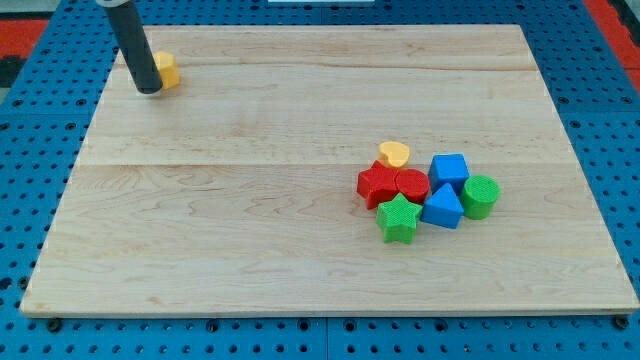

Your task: Push green star to the top center of the board

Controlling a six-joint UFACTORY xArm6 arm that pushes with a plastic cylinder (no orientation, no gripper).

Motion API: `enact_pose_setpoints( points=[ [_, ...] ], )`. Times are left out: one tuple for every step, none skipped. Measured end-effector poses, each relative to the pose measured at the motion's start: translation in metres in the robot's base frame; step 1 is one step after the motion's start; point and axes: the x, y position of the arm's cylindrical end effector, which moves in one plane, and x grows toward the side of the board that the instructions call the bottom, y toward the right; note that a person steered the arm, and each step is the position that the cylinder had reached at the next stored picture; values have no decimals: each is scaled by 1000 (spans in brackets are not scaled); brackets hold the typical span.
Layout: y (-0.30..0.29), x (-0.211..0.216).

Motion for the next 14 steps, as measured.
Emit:
enact_pose_setpoints(
  points=[
    [29,0],
    [25,-35],
    [26,-57],
    [68,-18],
    [121,58],
    [161,150],
    [175,172],
    [175,172],
    [173,170],
    [190,200],
    [284,241],
    [362,264],
    [403,256],
    [397,234]
  ],
)
